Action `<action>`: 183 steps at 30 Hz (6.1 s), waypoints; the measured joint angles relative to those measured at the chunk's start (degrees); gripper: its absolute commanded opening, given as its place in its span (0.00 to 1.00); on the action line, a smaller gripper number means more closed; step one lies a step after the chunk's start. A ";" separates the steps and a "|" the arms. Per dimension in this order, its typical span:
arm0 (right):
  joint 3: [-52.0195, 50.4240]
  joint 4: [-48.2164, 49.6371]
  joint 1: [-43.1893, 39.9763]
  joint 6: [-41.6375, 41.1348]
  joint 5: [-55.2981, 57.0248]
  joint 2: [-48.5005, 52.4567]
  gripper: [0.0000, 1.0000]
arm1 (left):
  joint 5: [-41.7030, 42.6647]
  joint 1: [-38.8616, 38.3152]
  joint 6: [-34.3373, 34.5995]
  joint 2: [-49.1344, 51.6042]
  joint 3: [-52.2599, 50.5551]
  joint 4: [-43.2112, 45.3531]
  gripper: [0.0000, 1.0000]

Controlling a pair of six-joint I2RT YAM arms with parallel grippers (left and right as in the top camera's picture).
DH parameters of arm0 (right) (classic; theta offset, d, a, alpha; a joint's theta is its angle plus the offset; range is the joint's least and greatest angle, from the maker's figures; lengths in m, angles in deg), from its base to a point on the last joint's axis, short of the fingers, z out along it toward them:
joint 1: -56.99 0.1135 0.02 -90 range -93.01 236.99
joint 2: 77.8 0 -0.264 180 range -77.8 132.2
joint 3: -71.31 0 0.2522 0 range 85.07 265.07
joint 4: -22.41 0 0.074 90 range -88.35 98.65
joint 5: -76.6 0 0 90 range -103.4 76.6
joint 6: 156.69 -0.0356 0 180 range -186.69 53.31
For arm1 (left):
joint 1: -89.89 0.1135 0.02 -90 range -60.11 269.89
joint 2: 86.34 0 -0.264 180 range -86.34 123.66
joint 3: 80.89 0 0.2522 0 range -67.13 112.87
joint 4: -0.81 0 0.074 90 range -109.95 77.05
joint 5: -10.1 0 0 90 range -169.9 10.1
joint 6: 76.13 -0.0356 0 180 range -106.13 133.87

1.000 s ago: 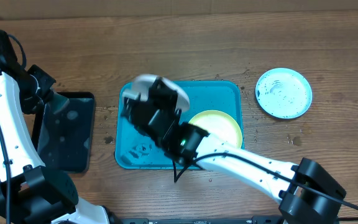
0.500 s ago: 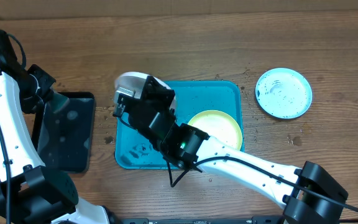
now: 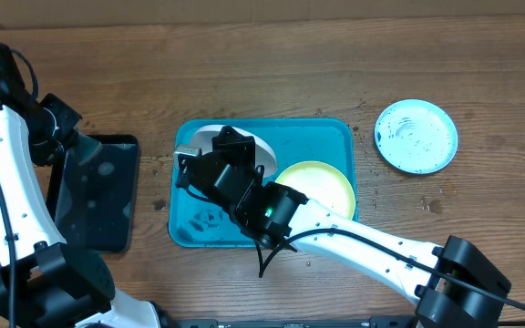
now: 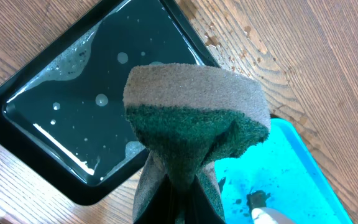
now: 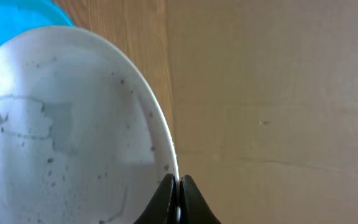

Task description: Clean dirty plates on tray and stack at the side

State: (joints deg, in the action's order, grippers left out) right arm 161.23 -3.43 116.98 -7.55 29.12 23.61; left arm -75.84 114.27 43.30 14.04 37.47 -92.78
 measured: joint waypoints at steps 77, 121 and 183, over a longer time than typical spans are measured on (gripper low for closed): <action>-0.87 -29.11 -70.07 -83.89 -33.48 3.80 0.04 | 1.33 -0.02 -1.53 0.00 -0.04 0.59 0.04; 3.85 -45.22 -58.34 -75.76 -59.06 -4.04 0.48 | 1.36 -0.02 -1.53 0.00 -0.04 1.18 0.04; -1.57 -47.21 -36.11 -59.60 -48.09 11.04 0.44 | 4.42 -3.21 -6.43 0.00 -0.04 2.10 0.04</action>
State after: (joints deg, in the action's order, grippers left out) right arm 159.65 -50.64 80.87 -67.16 -18.97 34.65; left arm -71.43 111.06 36.88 14.04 37.42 -90.68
